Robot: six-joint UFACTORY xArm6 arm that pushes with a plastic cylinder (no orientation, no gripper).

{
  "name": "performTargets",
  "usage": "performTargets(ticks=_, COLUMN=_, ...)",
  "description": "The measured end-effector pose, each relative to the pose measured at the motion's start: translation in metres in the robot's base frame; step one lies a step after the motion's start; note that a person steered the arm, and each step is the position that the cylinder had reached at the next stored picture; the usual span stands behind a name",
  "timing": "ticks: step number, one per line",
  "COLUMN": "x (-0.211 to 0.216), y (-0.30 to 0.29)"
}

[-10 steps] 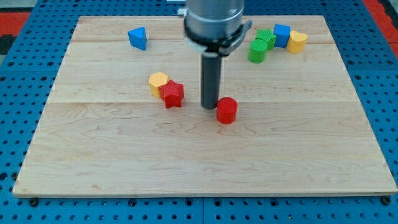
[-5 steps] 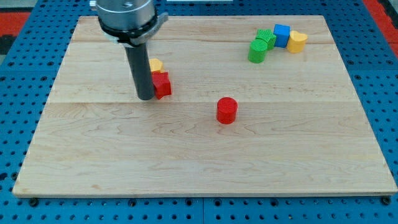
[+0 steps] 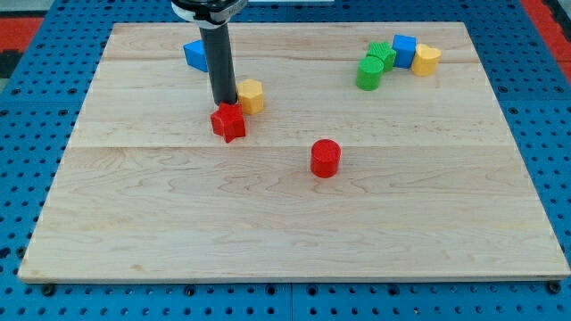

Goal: Separate the yellow hexagon and the red star

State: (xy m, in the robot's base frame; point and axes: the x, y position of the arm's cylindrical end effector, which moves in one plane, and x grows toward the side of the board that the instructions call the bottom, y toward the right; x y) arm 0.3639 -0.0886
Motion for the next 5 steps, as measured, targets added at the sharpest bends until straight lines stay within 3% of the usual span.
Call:
performTargets(ticks=3, x=0.001, y=0.03)
performTargets(ticks=4, x=0.017, y=-0.03)
performTargets(ticks=5, x=0.039, y=-0.034)
